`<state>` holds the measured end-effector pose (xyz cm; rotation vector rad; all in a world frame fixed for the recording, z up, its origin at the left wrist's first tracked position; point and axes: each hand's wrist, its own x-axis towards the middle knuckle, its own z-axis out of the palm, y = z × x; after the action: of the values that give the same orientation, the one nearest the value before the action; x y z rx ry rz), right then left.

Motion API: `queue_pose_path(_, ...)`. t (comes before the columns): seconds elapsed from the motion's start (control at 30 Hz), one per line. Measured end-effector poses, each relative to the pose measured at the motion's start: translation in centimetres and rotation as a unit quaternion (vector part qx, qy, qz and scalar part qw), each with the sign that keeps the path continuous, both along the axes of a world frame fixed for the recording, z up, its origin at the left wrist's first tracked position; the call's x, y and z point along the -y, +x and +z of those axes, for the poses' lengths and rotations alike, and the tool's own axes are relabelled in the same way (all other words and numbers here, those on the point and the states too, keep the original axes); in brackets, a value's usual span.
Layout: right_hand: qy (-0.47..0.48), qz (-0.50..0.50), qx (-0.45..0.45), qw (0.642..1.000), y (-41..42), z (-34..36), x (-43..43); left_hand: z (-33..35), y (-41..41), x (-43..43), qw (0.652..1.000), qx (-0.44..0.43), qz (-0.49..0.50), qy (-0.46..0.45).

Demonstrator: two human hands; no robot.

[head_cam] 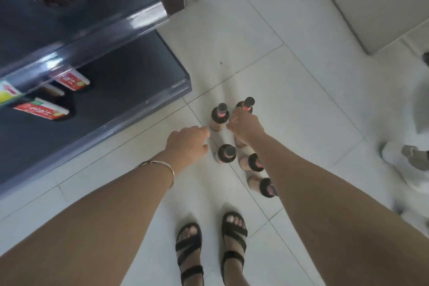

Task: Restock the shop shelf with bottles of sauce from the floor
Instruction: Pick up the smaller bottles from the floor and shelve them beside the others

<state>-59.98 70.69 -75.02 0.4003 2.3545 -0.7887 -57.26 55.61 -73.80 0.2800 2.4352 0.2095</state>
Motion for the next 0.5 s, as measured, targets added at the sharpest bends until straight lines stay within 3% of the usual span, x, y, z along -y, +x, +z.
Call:
queue_pose_path(0.3,0.148,0.184,-0.073,0.969,-6.1,-11.8,1.6,-10.2,-5.5,-0.8,0.998,-0.032,0.045,0.004)
queue_pose_path(0.5,0.152,0.266,-0.144,0.941,-7.7,-14.8,-0.2,-16.5,-8.2,-2.8,0.982,0.011,0.148,0.115)
